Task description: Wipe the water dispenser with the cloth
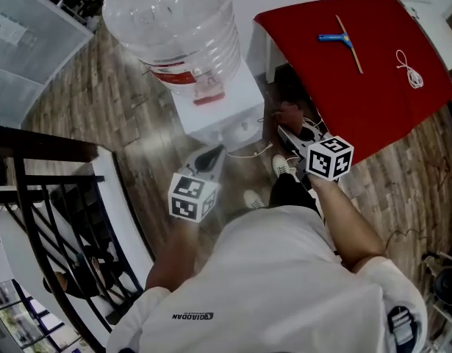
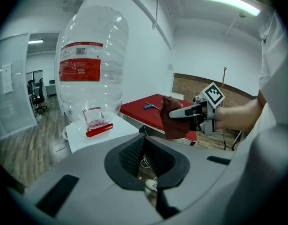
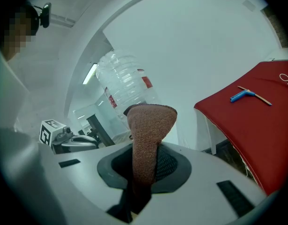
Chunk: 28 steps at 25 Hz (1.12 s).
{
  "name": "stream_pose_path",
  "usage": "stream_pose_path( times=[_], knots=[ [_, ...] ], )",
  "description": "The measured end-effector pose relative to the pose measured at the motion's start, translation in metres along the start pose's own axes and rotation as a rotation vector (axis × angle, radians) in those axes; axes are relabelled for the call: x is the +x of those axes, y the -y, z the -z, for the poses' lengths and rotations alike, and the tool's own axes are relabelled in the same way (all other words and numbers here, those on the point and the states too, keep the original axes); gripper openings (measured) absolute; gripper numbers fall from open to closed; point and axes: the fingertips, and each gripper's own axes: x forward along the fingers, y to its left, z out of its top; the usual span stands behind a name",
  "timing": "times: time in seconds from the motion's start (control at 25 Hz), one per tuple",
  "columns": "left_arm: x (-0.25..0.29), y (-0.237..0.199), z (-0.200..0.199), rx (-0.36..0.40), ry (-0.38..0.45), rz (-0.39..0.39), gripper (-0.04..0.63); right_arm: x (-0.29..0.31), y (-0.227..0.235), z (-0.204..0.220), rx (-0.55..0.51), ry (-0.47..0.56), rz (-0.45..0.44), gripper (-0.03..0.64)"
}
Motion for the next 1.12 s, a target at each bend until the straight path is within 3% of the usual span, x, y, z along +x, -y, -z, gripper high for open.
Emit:
stream_pose_path(
  times=[0.32, 0.52, 0.64, 0.88, 1.12],
  knots=[
    [0.048, -0.002, -0.012, -0.004, -0.053, 0.000, -0.011, 0.053, 0.064, -0.052, 0.021, 0.051, -0.005, 0.055],
    [0.096, -0.007, -0.022, 0.002, -0.142, -0.036, -0.011, 0.109, 0.113, -0.066, 0.033, 0.007, -0.049, 0.055],
    [0.136, -0.004, -0.031, 0.009, -0.200, -0.016, -0.011, 0.144, 0.144, -0.068, 0.031, -0.040, -0.082, 0.055],
    [0.183, -0.006, -0.035, -0.032, -0.334, 0.005, -0.011, 0.216, 0.155, -0.067, 0.087, -0.104, -0.213, 0.055],
    [0.221, -0.002, -0.040, -0.046, -0.369, 0.003, -0.011, 0.257, 0.173, -0.058, 0.090, -0.156, -0.254, 0.055]
  ],
)
